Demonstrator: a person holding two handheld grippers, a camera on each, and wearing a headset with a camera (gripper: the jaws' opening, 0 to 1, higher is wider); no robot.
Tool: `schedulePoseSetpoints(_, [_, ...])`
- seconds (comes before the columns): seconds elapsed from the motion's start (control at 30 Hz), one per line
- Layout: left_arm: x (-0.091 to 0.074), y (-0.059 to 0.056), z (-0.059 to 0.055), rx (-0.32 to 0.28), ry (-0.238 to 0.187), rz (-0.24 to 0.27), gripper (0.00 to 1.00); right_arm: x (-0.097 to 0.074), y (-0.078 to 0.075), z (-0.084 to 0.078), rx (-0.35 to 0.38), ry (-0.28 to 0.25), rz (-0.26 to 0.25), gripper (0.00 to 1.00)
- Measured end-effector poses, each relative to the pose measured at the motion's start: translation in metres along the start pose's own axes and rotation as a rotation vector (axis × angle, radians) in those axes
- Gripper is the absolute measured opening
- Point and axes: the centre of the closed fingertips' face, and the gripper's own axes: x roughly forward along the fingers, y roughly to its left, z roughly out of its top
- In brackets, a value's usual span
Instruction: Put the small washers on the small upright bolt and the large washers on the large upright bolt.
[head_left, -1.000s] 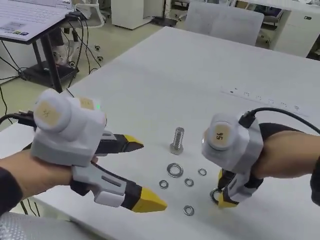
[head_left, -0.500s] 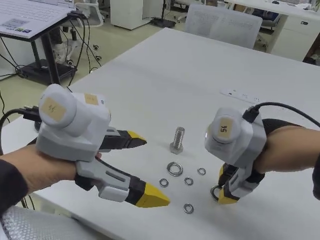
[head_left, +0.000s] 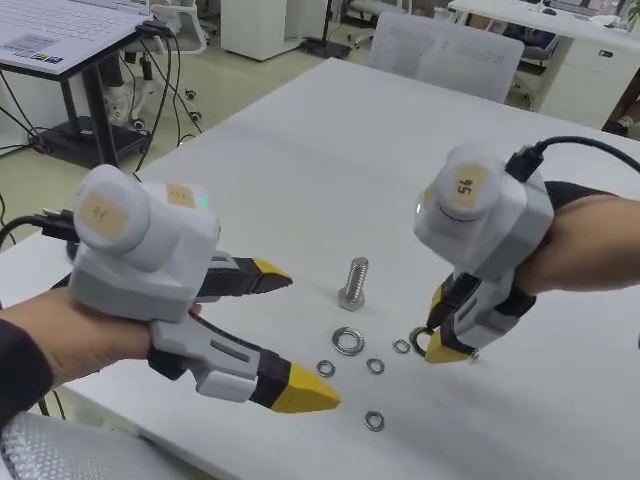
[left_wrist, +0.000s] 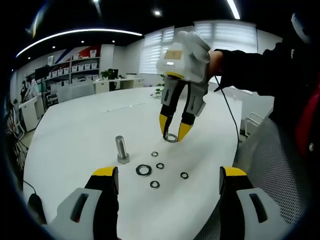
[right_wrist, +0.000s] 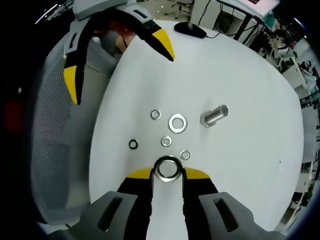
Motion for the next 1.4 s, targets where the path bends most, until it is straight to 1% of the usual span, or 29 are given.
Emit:
schedulePoseSetpoints(0.07, [0.000,0.001,0.001,0.002,-0.006,0.007,0.83,-0.005,-0.004,0.003,-0.006,-0.002,-0.015,0.22])
schedulePoseSetpoints(0.2, [-0.001,0.006,0.004,-0.003,-0.024,0.026,0.83,-0.013,-0.009,0.009,-0.005,-0.017,-0.021,0.22])
schedulePoseSetpoints(0.33, [-0.003,0.010,0.006,-0.004,-0.036,0.041,0.82,-0.019,-0.019,0.017,-0.016,-0.021,-0.041,0.22])
schedulePoseSetpoints(0.5, [-0.007,0.022,0.011,-0.001,-0.058,0.102,0.82,-0.026,-0.030,0.031,-0.028,-0.038,-0.057,0.22])
schedulePoseSetpoints(0.7, [-0.011,0.033,0.012,0.000,-0.067,0.156,0.81,-0.029,-0.039,0.044,-0.043,-0.055,-0.064,0.22])
schedulePoseSetpoints(0.9, [-0.015,0.039,0.011,0.017,-0.055,0.196,0.81,-0.030,-0.053,0.059,-0.073,-0.053,-0.072,0.22])
schedulePoseSetpoints(1.1, [-0.019,0.042,0.012,0.018,-0.062,0.216,0.80,-0.026,-0.062,0.074,-0.099,-0.046,-0.068,0.22])
schedulePoseSetpoints(1.23, [-0.020,0.043,0.013,0.019,-0.063,0.220,0.80,-0.020,-0.068,0.085,-0.109,-0.049,-0.055,0.22])
schedulePoseSetpoints(1.4, [-0.022,0.043,0.012,0.024,-0.058,0.228,0.80,-0.009,-0.072,0.087,-0.114,-0.030,-0.037,0.22])
